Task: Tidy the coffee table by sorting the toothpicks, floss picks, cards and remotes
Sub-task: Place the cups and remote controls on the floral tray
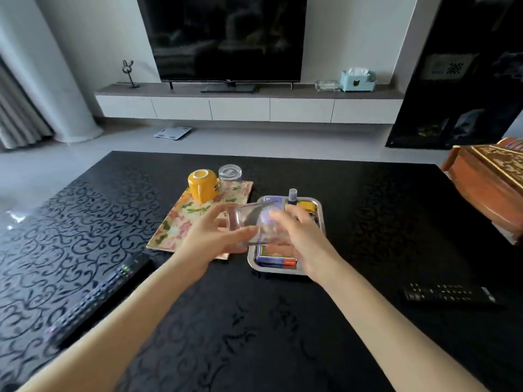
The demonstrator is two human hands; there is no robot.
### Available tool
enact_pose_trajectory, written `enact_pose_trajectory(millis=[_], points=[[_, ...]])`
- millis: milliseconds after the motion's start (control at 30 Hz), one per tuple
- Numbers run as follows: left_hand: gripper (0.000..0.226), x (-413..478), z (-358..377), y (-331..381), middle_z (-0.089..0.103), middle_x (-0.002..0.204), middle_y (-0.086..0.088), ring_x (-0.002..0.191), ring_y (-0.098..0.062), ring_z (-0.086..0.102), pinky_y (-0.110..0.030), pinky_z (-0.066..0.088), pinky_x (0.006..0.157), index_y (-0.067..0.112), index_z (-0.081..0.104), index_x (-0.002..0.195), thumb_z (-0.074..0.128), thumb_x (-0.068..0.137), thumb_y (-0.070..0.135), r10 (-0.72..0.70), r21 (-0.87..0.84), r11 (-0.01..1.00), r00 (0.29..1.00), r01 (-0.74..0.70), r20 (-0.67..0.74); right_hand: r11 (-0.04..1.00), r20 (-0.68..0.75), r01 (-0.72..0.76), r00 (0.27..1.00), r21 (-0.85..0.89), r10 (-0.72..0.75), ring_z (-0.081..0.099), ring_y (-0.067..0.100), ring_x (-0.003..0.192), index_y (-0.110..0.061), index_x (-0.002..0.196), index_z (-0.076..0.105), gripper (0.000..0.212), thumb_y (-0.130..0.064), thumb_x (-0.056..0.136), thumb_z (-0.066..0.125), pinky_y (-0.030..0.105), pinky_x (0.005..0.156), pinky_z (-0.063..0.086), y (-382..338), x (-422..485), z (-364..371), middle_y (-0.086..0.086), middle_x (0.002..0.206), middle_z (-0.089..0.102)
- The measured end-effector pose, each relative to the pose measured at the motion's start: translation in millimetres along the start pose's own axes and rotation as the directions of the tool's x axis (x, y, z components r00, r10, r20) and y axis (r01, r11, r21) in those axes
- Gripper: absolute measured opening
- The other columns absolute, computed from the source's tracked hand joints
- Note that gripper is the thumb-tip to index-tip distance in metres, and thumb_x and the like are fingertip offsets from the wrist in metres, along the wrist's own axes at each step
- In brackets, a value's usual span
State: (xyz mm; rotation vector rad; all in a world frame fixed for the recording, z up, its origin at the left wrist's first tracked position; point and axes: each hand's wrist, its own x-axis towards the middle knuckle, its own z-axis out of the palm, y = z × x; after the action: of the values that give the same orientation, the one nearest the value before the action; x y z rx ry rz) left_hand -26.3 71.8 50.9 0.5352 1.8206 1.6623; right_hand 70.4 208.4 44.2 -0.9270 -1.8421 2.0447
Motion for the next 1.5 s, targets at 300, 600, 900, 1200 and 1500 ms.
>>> enact_pose_trajectory(millis=[300,600,900,1200,1500], points=[[0.074,82,-48,-3,0.055,0.115,-0.009,0.094,-0.029,0.057,-0.032,0.044,0.067,0.021,0.046,0.13,0.081,0.066,0.03,0.22,0.964,0.267,0.972,0.022,-0.083,0.769,0.116,0.059,0.993,-0.637,0.02,0.063,0.021,0.08,-0.008,0.102,0.063,0.03,-0.033,0.088,0.055,0.038,0.078,0.053,38,19,9,0.007,0.087,0.064],[0.057,171,-32,-16,0.056,0.107,-0.011,0.085,-0.028,0.058,-0.031,0.044,0.054,0.017,0.048,0.128,0.068,0.075,0.014,0.091,0.977,0.188,0.988,0.104,-0.123,0.576,0.231,0.154,0.971,-0.803,0.063,0.059,0.027,0.066,0.008,0.099,0.061,0.04,-0.029,0.09,0.048,0.033,0.059,0.046,67,25,-22,0.015,0.073,0.057],[0.067,210,-32,-26,0.057,0.109,-0.015,0.087,-0.026,0.058,-0.03,0.045,0.06,0.017,0.04,0.136,0.07,0.077,0.022,0.087,0.98,0.168,0.988,0.109,-0.125,0.576,0.278,0.203,0.96,-0.792,0.044,0.064,0.028,0.085,-0.003,0.097,0.064,0.03,-0.028,0.091,0.049,0.039,0.073,0.053,69,40,-22,0.015,0.078,0.061],[0.074,210,-36,-29,0.047,0.125,-0.021,0.099,-0.034,0.056,-0.033,0.046,0.062,0.02,0.033,0.142,0.071,0.079,0.033,0.175,0.962,0.25,0.972,0.109,-0.156,0.58,0.25,0.196,0.968,-0.79,0.013,0.063,0.012,0.081,-0.021,0.096,0.065,0.02,-0.033,0.091,0.05,0.033,0.079,0.054,75,39,-32,-0.005,0.08,0.063],[0.035,121,-40,-58,0.052,0.12,-0.013,0.102,-0.033,0.052,-0.036,0.043,0.069,0.01,0.053,0.124,0.054,0.09,0.019,0.382,0.912,0.408,0.899,0.045,-0.215,0.5,-0.158,-0.024,0.961,-0.866,-0.227,0.064,0.018,0.091,-0.023,0.097,0.069,0.016,-0.019,0.09,0.055,0.035,0.079,0.052,92,-3,-115,-0.005,0.096,0.069]])
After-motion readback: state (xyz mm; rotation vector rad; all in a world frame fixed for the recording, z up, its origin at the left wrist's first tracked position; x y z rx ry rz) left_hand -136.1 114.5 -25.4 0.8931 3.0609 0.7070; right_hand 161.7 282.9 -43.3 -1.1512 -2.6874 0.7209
